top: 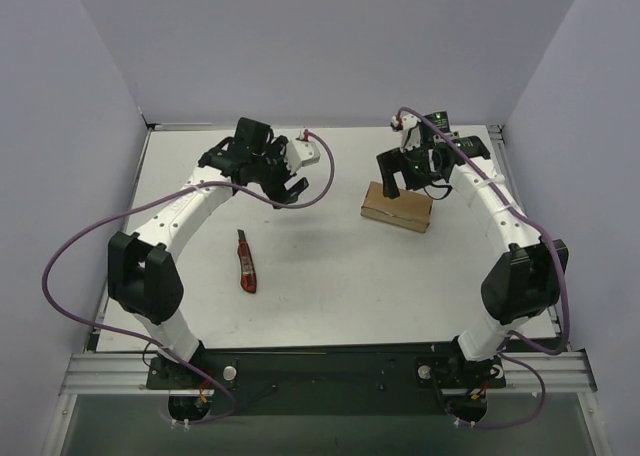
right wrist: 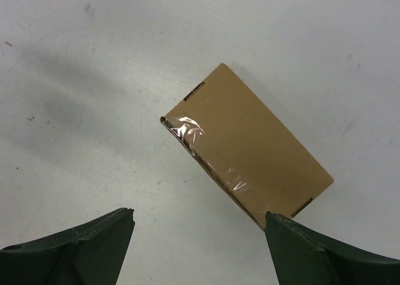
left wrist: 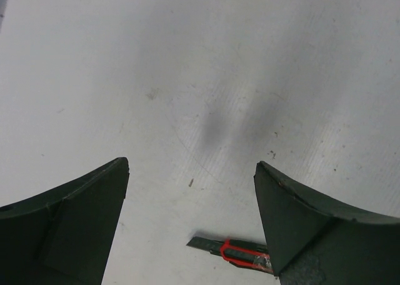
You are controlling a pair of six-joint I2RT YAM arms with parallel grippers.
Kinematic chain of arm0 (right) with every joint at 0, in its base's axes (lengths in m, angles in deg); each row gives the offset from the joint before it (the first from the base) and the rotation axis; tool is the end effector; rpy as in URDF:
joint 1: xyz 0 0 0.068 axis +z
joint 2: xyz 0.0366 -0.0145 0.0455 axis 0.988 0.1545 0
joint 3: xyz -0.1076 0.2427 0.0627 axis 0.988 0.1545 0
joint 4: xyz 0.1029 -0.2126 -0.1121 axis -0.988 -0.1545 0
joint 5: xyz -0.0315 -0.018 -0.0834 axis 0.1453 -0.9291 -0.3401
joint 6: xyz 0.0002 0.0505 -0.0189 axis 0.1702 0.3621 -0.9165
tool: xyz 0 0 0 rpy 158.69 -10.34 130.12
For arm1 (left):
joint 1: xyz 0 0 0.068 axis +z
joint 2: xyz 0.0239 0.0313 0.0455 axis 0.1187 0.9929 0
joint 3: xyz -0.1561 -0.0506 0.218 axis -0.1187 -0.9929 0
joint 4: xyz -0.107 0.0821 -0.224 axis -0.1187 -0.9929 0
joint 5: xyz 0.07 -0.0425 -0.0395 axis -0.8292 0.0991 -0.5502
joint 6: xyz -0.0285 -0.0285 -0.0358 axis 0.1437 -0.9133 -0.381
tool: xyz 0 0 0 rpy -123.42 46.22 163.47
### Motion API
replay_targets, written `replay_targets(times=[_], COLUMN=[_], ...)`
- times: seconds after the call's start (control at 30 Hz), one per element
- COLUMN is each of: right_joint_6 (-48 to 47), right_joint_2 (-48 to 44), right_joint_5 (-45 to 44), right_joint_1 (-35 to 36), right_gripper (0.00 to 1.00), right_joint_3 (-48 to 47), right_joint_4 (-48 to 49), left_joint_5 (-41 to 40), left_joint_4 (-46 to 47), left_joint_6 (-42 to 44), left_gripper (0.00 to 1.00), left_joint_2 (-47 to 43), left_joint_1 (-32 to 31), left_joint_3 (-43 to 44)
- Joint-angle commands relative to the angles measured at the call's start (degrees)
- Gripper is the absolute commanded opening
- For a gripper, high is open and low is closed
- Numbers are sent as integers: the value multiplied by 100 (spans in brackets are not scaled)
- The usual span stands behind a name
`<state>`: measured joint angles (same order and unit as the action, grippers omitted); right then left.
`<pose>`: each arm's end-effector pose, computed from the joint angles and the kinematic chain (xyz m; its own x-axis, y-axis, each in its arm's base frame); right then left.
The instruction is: Unpack the express box
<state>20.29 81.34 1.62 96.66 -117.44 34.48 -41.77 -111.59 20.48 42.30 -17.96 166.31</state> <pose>0.3598 0.1095 0.3503 -0.5111 -0.3385 -0.7900 -0.5576 0.8301 0.0050 0.3432 -0.1725 0.3294 -0.1553 0.6656 -0.7300 0.8760 0.4344 0.2097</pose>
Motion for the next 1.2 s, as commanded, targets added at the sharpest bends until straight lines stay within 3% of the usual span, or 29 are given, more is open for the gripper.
replay_targets(times=[0.0,0.2,0.33,0.4,0.73,1.0,1.17], right_joint_6=[685,485,433,441,485,599,801], right_joint_2=[-114,763,1283,1555,1961,1478,1171], right_joint_5=[486,-59,-120,-138,643,767,697], right_joint_1=[-850,-1501,-1538,-1538,-1538,-1072,-1028], right_gripper=[87,77,65,63,63,64,67], right_joint_3=[175,-589,-827,-827,-696,104,114], right_joint_4=[10,90,169,213,205,143,90], left_joint_5=[72,-191,-508,-789,-923,-500,26], left_joint_4=[-239,184,-246,-308,-730,-950,-1143], left_joint_6=[348,-77,-453,-1077,-3758,-4067,-4102], left_gripper=[91,90,86,86,84,84,78], left_joint_2=[-293,-584,-514,-488,-470,-312,171], left_joint_1=[183,324,684,868,2231,2354,2337], left_joint_3=[-660,-1278,-1094,-1015,-1576,-2069,-2095])
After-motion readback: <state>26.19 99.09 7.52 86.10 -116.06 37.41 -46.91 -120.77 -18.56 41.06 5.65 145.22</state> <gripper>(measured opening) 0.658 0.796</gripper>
